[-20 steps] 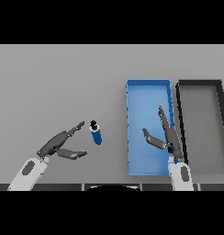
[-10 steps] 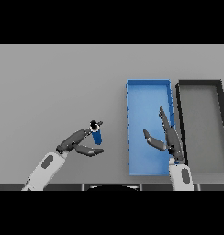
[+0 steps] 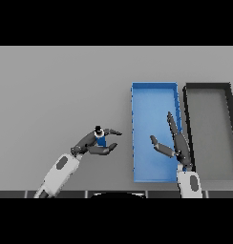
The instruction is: Pick up the blue pipe and place it into the blue bin.
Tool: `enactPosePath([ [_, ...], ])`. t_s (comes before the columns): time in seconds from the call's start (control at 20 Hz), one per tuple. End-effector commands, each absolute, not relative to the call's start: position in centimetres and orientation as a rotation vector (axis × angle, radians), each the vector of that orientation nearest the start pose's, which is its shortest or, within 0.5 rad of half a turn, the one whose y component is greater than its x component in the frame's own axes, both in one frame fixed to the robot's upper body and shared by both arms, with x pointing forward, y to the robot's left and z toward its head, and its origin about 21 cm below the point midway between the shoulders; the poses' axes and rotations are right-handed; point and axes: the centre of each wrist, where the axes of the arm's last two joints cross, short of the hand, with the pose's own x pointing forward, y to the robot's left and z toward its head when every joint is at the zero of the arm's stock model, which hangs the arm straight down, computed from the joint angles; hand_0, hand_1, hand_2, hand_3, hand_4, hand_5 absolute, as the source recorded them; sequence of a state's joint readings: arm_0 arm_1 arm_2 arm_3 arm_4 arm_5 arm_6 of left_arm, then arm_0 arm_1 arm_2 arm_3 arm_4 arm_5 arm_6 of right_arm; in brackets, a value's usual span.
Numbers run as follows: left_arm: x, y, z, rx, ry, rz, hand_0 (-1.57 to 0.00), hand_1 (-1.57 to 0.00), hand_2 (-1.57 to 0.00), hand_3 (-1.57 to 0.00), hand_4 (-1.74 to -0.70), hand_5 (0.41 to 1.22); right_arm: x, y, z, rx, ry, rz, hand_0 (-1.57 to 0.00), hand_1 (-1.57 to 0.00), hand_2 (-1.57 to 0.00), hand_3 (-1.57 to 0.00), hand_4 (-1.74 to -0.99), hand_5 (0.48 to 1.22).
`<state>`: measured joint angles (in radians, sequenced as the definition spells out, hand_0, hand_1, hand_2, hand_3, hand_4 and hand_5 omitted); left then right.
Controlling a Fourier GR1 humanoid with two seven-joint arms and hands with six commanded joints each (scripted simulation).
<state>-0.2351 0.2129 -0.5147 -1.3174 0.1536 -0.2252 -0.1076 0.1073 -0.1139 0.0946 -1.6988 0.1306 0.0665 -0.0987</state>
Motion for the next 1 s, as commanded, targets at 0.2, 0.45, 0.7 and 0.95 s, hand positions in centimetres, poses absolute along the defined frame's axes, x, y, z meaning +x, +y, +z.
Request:
enactPosePath([
  [0.2,26.7,14.8,-2.7,-0.498,-1.469,-0.635,-1.11,-1.17,-1.21,-1.16,-1.57,1.06,22.4,-24.1,1.2,-0.066,-1.678,0.295,0.0,0.0,0.0,0.0,-1.259,0.614],
  [0.45,25.9,13.7,-2.2,-0.49,-1.564,-0.672,-1.42,-1.44,-1.45,-1.37,-1.68,1.168,22.2,-23.7,0.7,-0.065,-1.675,0.314,0.0,0.0,0.0,0.0,-1.25,0.622],
  [0.7,26.3,12.8,1.3,-0.574,-1.696,-0.672,-1.52,-1.53,-1.53,-1.43,-1.71,1.204,22.2,-24.0,0.9,-0.088,-1.662,0.317,0.0,0.0,0.0,0.0,-1.239,0.629],
  [0.95,26.4,11.6,4.3,-0.622,-1.699,-0.733,-1.55,-1.56,-1.56,-1.45,-1.72,1.215,22.3,-24.3,0.6,-0.094,-1.682,0.318,0.0,0.0,0.0,0.0,-1.216,0.637],
])
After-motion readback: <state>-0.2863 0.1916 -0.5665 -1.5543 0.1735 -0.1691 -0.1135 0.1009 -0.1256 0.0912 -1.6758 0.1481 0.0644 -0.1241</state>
